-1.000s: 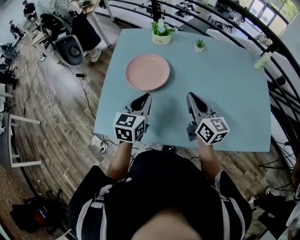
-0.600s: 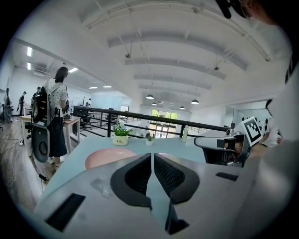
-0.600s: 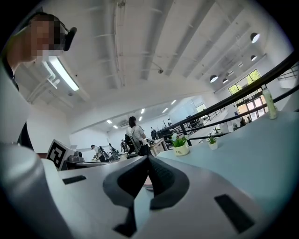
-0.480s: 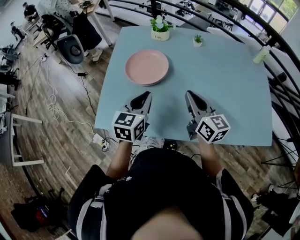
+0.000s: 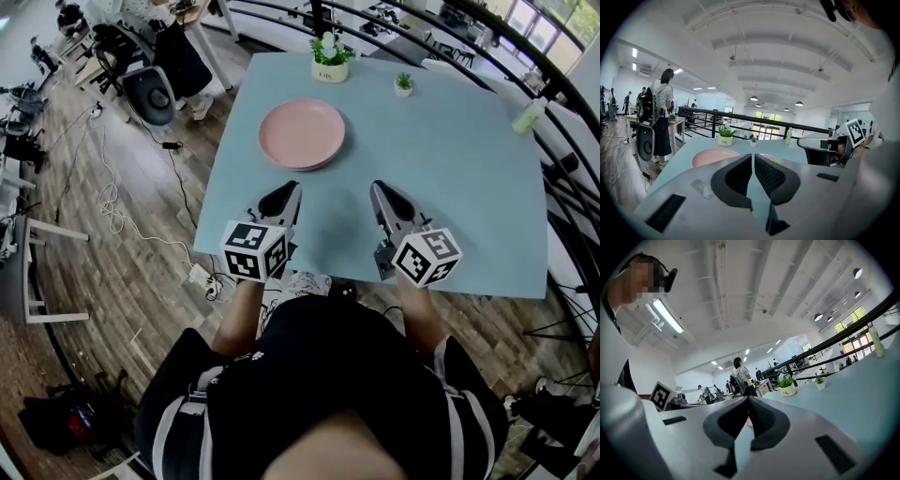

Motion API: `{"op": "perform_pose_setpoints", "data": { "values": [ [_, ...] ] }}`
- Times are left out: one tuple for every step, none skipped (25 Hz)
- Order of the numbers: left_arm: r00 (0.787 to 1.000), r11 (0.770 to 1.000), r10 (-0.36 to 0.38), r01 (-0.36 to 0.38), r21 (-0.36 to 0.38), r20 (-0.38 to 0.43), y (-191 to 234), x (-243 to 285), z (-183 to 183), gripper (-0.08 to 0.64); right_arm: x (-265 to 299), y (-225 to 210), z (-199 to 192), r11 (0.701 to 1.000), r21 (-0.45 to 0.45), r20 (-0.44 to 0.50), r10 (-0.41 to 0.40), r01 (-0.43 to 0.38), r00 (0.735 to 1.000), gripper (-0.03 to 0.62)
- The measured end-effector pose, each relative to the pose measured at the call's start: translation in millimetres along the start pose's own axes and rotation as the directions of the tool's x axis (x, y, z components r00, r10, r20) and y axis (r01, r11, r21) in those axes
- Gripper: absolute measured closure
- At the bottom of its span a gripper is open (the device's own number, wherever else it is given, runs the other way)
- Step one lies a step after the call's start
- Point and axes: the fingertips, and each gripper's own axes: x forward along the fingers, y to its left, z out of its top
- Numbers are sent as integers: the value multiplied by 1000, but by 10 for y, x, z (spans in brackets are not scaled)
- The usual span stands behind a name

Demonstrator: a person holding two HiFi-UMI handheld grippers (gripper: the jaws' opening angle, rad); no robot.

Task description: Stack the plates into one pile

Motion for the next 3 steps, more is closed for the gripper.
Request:
{"op": "perform_pose_setpoints", "data": {
  "values": [
    [1000, 1000, 1, -1, -1, -1, 5, 1, 2, 531, 8, 6, 3, 1000, 0, 0, 3, -3, 1000, 591],
    [1000, 1000, 2, -2, -1, -2, 9, 1, 4, 531, 17, 12, 8, 1000, -1, -1, 6, -6, 1000, 591],
    [1000, 1000, 3, -3, -2, -2, 13, 0, 6, 531, 25, 18, 13, 1000, -1, -1, 9, -9, 1000, 591]
  ]
}}
